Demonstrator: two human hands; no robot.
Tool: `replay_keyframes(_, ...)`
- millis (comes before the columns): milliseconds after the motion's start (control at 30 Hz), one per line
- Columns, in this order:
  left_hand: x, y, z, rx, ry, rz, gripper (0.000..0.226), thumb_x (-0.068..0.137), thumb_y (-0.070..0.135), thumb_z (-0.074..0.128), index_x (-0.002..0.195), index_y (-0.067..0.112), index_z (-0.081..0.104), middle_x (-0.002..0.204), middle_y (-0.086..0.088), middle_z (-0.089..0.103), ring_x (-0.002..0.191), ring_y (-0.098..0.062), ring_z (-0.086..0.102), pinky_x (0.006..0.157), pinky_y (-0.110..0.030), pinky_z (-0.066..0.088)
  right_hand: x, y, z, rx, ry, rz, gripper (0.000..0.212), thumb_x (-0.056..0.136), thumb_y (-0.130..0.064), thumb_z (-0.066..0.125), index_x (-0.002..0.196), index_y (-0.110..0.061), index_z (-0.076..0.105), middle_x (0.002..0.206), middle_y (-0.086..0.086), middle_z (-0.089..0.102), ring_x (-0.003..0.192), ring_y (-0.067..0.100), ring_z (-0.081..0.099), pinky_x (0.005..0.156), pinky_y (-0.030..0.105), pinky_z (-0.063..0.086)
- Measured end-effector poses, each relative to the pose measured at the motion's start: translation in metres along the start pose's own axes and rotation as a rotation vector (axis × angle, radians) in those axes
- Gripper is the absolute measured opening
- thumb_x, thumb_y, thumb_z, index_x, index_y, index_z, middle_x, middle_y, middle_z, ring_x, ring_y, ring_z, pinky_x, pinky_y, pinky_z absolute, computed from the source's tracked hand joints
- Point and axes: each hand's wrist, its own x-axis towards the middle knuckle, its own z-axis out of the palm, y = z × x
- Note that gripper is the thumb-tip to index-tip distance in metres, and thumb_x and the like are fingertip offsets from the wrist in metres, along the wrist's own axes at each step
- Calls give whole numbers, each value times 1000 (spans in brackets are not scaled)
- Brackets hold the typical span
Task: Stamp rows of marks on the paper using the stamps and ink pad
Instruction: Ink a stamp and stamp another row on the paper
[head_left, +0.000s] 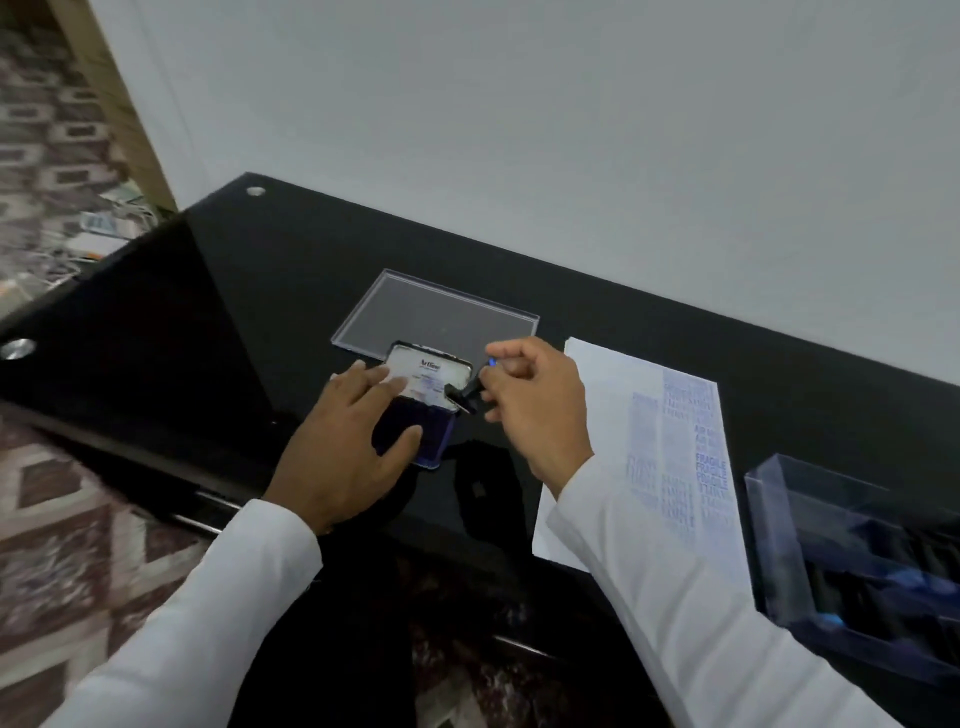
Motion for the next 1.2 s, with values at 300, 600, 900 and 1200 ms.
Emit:
replay_keyframes(300,-19,-38,-16,52,-20,-56,70,87,53,55,148,20,46,155,-1,41,150,-22,25,123,-41,19,-21,-10,43,-228,-120,-150,19,91,-17,68,107,-24,71,102,-8,69,85,12,68,73,28,61)
replay_keyframes(600,-17,-48,-10,143,-67,-55,73,85,60,46,148,24,47,158,-2,39,151,-24,22,123,-38,8,-24,-7,56,-468,-199,-308,26,92,-20,68,118,-22,69,120,-3,65,101,12,64,92,25,55)
replay_keyframes(900,-17,-51,-5,192,-69,-49,67,87,60,48,145,26,51,159,-3,37,152,-23,21,122,-37,6,-19,-6,59,-539,-220,-313,28,92,-19,68,120,-18,70,122,1,65,102,15,63,93,35,55)
replay_keyframes(1200,-17,-52,-2,204,-57,-52,66,87,61,46,144,27,51,158,-3,39,151,-24,23,122,-38,8,-17,-7,59,-556,-215,-313,29,92,-21,69,121,-20,70,122,-1,66,98,11,64,93,31,55)
